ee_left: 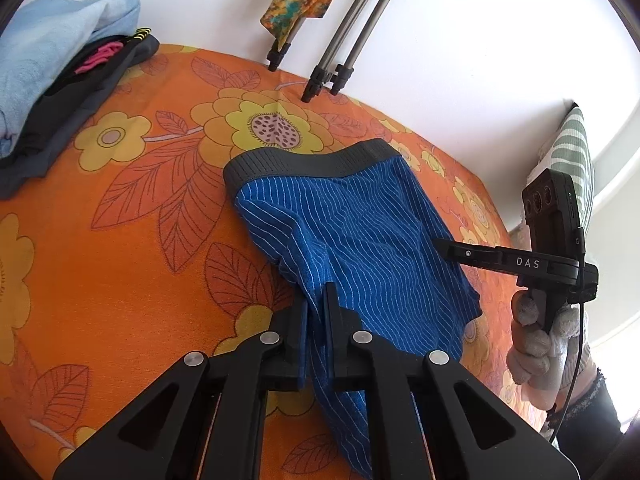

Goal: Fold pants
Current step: 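Pinch the folded briefs with the left tool while the right tool grasps the leg edge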

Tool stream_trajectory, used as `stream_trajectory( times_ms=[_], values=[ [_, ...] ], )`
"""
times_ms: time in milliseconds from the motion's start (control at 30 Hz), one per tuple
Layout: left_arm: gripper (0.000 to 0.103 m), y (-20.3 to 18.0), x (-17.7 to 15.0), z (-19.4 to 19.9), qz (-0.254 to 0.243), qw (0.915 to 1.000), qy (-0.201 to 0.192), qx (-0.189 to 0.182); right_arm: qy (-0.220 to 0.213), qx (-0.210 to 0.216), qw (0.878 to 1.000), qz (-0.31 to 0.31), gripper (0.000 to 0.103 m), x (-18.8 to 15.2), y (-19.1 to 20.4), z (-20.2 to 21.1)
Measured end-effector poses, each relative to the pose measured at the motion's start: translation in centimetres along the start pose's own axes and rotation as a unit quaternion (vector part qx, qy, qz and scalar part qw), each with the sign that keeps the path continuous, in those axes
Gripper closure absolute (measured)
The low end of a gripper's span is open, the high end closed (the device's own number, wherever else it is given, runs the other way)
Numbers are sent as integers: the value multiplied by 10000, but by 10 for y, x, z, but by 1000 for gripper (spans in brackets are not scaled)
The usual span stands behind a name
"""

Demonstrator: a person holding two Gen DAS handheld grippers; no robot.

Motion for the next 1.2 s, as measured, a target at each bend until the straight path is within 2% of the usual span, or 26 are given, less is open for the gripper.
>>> stream_trajectory(
  times_ms=[133,433,500,567,667,800,833,867,1000,1200],
  values=[
    [98,5,1,3,92,10000,-4,-34,-109,43,9999,-59,98,2,1,6],
    [98,1,-4,-7,10,9998,174,-46,48,-215,9997,80,95,2,2,0],
    [93,1,-5,-10,18,9997,252,-51,61,-240,9997,61,95,3,0,0],
    [81,3,-6,-12,80,9996,282,-16,82,-334,9994,36,86,3,-3,0],
    [80,6,-7,-14,140,9995,290,-40,53,-299,9995,27,82,4,-5,3],
    [82,3,-10,-15,65,9997,230,-33,18,-198,9998,48,82,2,-5,2],
    [94,2,-11,-16,30,9997,256,-53,37,-133,9999,19,90,1,-6,2],
    [97,1,-12,-17,11,9996,281,-58,74,-66,9999,-15,96,0,-6,0],
    [97,1,-7,-10,26,9999,129,-110,-2,144,9998,-164,97,-2,-5,0],
    [98,5,8,14,158,9992,-227,-302,-498,653,9958,-404,98,5,0,25]
  ],
)
Point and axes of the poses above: each gripper's, at about its wrist camera, not at the fingertips, and z roughly against the way its jaws point, y to its left, x to its top, the point moved 2 cm from there along -z, roughly the way its jaws point, and after that the axes turned 9 degrees about x, right-handed, at the moved point
